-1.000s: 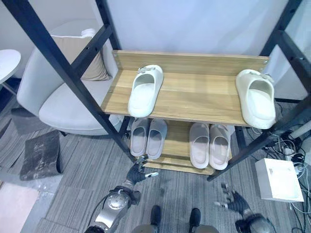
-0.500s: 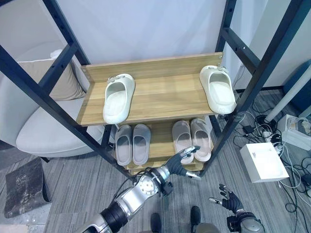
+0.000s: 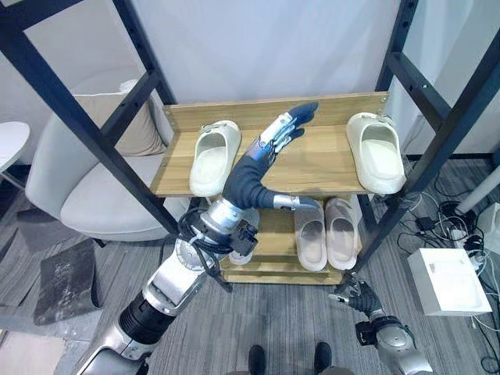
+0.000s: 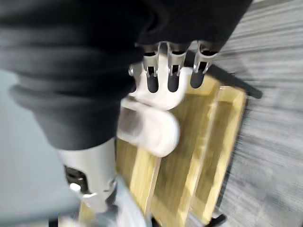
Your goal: Arrange the slippers neatly on the shoe rack.
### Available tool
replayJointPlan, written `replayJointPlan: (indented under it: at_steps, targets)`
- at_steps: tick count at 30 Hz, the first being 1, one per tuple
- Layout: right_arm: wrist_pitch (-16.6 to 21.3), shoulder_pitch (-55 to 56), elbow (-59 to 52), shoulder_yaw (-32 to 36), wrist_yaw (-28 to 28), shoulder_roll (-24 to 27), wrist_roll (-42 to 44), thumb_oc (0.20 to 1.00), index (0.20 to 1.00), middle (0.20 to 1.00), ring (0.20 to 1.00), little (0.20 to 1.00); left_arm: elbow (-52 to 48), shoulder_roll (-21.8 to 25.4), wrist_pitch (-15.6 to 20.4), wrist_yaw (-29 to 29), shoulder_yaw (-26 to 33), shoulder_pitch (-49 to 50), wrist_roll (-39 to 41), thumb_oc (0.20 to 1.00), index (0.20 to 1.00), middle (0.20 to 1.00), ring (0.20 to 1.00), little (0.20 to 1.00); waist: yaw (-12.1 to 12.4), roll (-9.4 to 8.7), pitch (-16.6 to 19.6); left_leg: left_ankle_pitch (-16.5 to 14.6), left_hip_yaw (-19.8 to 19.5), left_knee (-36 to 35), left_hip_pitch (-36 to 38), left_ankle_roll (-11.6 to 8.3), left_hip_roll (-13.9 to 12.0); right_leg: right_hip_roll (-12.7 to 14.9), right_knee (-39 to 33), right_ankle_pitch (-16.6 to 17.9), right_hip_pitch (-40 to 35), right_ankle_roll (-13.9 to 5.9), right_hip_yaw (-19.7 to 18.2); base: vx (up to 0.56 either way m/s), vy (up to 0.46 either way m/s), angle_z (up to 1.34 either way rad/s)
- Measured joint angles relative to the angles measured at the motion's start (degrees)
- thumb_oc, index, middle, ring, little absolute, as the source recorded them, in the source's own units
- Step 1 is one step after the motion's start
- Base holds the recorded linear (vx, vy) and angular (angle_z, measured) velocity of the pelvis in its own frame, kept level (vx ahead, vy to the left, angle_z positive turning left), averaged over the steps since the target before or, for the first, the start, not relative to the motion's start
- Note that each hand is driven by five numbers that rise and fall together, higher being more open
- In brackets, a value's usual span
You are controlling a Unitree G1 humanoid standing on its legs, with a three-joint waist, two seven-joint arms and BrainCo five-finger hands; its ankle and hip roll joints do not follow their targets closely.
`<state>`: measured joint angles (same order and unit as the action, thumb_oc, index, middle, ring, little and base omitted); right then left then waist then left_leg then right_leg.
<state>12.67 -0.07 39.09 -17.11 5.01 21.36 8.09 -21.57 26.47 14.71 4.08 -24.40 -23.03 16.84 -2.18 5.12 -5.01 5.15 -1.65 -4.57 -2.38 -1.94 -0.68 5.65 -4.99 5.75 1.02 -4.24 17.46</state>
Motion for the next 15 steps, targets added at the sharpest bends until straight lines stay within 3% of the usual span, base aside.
replayJointPlan:
  at_steps: [1, 2, 3, 4, 5, 7, 8, 11, 15]
  targets:
    - [-2.4, -2.9, 4.4, 2.2, 1.0, -1.8, 2.4, 1.000, 1.000, 1.000, 1.000, 1.000, 0.6, -0.2, 1.0, 0.8, 0.6, -0.2, -0.1, 1.000, 1.000, 1.000, 1.000, 1.000, -0.1, -0.03, 0.1, -0.3, -0.5, -0.1, -0.2, -0.15, 0.0, -0.2, 0.2, -0.2, -0.2, 0.17, 0.7, 0.00, 0.003, 0.16]
    - [-3.5, -2.2, -1.0, -0.2, 1.4, 0.7, 4.0, 1.000, 1.000, 1.000, 1.000, 1.000, 1.0, -0.5, 1.6, 1.6, 0.8, -0.1, -0.3, 1.000, 1.000, 1.000, 1.000, 1.000, 0.1, 0.37, 0.0, -0.3, -0.9, -0.3, -0.4, -0.39, 0.0, -0.1, 0.2, -0.2, -0.1, 0.17, 1.2, 0.01, 0.001, 0.26]
    - [0.2, -3.1, -0.8, 1.6, 0.5, 0.4, 3.9, 1.000, 1.000, 1.000, 1.000, 1.000, 1.8, -1.0, 1.5, 2.6, 1.9, 0.9, -2.0, 1.000, 1.000, 1.000, 1.000, 1.000, 0.7, 0.70, -0.2, 0.0, -1.0, 0.0, -0.6, -0.54, -0.1, -0.2, -0.1, -0.2, 0.0, 0.20, 1.4, 0.02, 0.007, 0.18]
    - [1.0, -4.6, 2.3, 3.3, 0.8, -0.9, 4.3, 1.000, 1.000, 1.000, 1.000, 1.000, 2.9, -1.1, 1.6, 3.3, 2.7, 1.4, -3.6, 1.000, 1.000, 1.000, 1.000, 1.000, 1.1, 0.78, -0.2, 0.0, -1.0, 0.0, -0.3, -0.58, -0.2, -0.3, 0.0, -0.2, -0.2, 0.30, 1.4, 0.04, 0.006, 0.16]
    - [0.5, -6.0, 6.6, 4.3, 1.8, -1.1, 4.4, 1.000, 1.000, 1.000, 1.000, 1.000, 6.0, 2.1, 1.1, 5.6, 4.6, 2.8, -9.7, 1.000, 1.000, 1.000, 1.000, 1.000, 2.5, 1.59, 0.2, -0.1, -1.4, 0.0, -0.3, -0.65, -0.2, -0.4, 0.0, -0.4, -0.5, 0.36, 1.7, 0.04, 0.009, 0.08]
    - [0.4, -5.2, 6.8, 4.0, 1.7, -1.1, 4.4, 1.000, 1.000, 1.000, 1.000, 1.000, 7.8, 4.1, 0.8, 7.5, 6.3, 3.6, -14.2, 1.000, 1.000, 1.000, 1.000, 1.000, 2.8, 1.88, 0.1, 0.0, -1.7, 0.0, -0.3, -0.56, -0.2, -0.3, -0.1, -0.5, -0.6, 0.32, 1.8, 0.04, 0.002, 0.11]
    - [0.4, -4.0, 7.1, 3.8, 1.3, -1.5, 4.4, 1.000, 1.000, 1.000, 1.000, 1.000, 11.0, 5.2, -0.4, 9.7, 8.1, 3.6, -20.8, 1.000, 1.000, 1.000, 1.000, 1.000, 2.8, 1.82, 0.2, 0.2, -2.1, 0.0, -0.3, -0.32, -0.1, -0.3, -0.1, -0.6, -0.8, 0.22, 2.1, 0.02, -0.002, 0.11]
    - [0.0, -2.4, 10.7, 3.1, 0.5, -2.2, 4.4, 1.000, 1.000, 1.000, 1.000, 1.000, 14.0, 5.2, -1.9, 12.2, 8.7, 3.5, -28.6, 1.000, 1.000, 1.000, 1.000, 1.000, 2.6, 1.55, 0.1, 0.3, -2.3, 0.0, -0.4, -0.20, 0.0, -0.2, -0.1, -0.6, -0.7, 0.19, 2.2, 0.01, 0.000, 0.03]
    - [-0.7, 5.0, 3.6, 1.9, -1.6, -1.5, 4.7, 1.000, 1.000, 1.000, 1.000, 1.000, 20.0, 6.5, -4.8, 16.4, 8.9, 3.1, -42.9, 1.000, 1.000, 1.000, 1.000, 1.000, 1.6, 0.92, -0.1, 0.3, -2.0, 0.0, -0.2, -0.23, -0.1, -0.3, -0.1, -0.7, -0.6, 0.16, 1.7, 0.01, 0.010, -0.08]
